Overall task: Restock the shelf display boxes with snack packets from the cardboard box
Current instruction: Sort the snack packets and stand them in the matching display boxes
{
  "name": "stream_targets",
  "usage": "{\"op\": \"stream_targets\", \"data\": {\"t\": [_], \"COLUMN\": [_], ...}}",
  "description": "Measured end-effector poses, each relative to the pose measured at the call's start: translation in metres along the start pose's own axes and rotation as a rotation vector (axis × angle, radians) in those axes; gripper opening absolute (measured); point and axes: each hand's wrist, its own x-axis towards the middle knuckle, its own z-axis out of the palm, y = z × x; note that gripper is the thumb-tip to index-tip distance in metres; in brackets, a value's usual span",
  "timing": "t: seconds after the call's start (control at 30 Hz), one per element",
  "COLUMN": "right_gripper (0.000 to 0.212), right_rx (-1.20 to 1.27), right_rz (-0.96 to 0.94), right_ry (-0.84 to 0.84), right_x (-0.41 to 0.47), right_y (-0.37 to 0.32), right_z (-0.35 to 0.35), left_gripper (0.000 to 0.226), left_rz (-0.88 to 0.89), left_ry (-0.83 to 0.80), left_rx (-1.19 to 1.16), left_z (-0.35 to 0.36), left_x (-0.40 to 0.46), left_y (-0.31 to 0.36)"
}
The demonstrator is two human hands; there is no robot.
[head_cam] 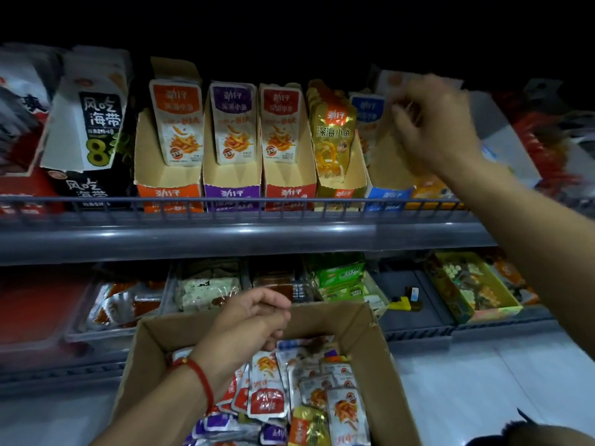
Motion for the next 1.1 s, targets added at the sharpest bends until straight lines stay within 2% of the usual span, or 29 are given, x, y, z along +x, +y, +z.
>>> {"op": "stream_targets", "data": {"t": [0.1,0.23,0.43,0.47,0.63,0.73,0.93,1.0,1.1], "right_gripper": [0.021,0.019,0.023,0.023,0.022,0.023,0.021,0.021,0.020], "right_rx": [0.222,0.335,0.431,0.441,0.447,0.440,0.467,0.474,0.518], "right_rz": [-0.056,-0.093,-0.120,-0.118,-0.055,-0.029,0.024,0.041,0.072], "right_ry": [-0.049,-0.375,-0.695,-0.710,-0.737,-0.776,-0.870,-0.885,-0.900], "right_x": [-0.063,-0.153,-0.224,-0.226,-0.224,-0.224,-0.225,-0.224,-0.221], "right_y": [-0.027,-0.048,-0.054,-0.053,-0.050,-0.046,-0.042,-0.041,-0.042], "right_z": [-0.018,-0.018,-0.001,0.000,0.006,0.009,0.014,0.016,0.018], "left_gripper": [0.015,0.015,0.017,0.021,0.072,0.082,0.055,0.033,0.028], "left_rz": [-0.029,-0.064,0.045,0.070,0.268,0.303,0.203,0.147,-0.012], "left_ry": [-0.058,-0.178,-0.402,-0.426,-0.425,-0.436,-0.314,-0.226,-0.191], "left_rx": [0.079,0.233,0.797,0.888,1.330,1.535,1.336,1.096,0.650], "left_z": [0.009,0.025,0.061,0.068,0.114,0.126,0.107,0.090,0.065], "left_x": [0.003,0.002,0.017,0.021,0.046,0.054,0.063,0.063,0.057], "left_y": [-0.012,-0.042,-0.107,-0.115,-0.138,-0.142,-0.140,-0.138,-0.121]}}
